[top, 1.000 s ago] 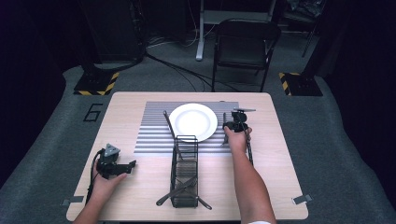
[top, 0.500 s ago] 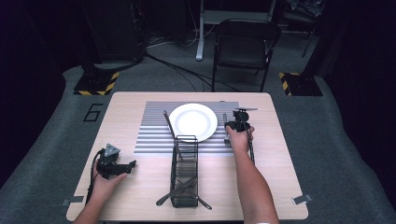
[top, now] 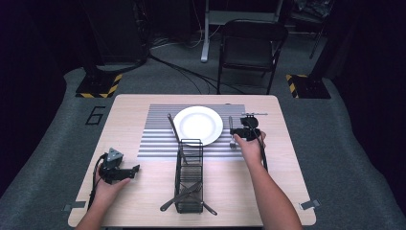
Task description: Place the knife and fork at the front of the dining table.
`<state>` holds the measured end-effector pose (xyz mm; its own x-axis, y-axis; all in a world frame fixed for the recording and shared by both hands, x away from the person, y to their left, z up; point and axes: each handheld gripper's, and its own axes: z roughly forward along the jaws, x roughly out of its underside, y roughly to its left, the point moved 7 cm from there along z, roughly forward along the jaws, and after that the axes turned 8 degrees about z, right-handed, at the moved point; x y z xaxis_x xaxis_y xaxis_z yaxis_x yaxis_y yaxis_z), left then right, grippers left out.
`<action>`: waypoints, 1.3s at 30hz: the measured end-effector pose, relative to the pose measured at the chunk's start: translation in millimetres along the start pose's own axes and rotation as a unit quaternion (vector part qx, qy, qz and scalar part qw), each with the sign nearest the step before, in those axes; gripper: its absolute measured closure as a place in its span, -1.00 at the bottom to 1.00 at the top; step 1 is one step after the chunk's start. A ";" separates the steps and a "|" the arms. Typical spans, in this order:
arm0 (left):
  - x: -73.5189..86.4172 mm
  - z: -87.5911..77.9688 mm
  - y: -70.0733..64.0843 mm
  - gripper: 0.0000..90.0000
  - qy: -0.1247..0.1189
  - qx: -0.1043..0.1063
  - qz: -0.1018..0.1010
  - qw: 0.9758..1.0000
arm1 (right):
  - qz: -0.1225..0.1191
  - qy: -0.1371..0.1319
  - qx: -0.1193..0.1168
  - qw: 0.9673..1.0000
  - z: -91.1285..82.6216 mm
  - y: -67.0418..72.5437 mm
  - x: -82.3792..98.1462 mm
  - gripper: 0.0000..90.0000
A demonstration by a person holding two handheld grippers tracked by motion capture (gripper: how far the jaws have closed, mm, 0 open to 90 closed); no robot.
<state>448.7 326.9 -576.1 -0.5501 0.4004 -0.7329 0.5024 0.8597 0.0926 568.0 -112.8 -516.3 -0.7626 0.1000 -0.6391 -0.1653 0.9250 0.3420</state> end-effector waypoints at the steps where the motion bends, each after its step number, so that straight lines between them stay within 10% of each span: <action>1: 0.0 0.0 0.0 -0.69 0.000 0.000 0.000 1.000 | 0.000 0.000 0.000 1.000 0.0 0.0 0.0 0.36; 23: -0.3 -1.0 -1.0 -0.59 -0.003 -0.003 -0.004 1.000 | -0.053 -0.056 -0.019 0.997 -79.4 -0.7 62.9 0.13; 39: -1.3 -2.0 -0.2 -0.36 -0.015 -0.002 -0.003 1.000 | -0.093 -0.050 0.017 0.994 -69.5 -21.3 90.7 0.19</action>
<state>448.0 326.9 -573.8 -0.5319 0.3862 -0.7536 0.4974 0.8627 0.0910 458.9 -148.9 -533.7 -0.6548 -0.0396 -0.7548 -0.2746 0.9428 0.1888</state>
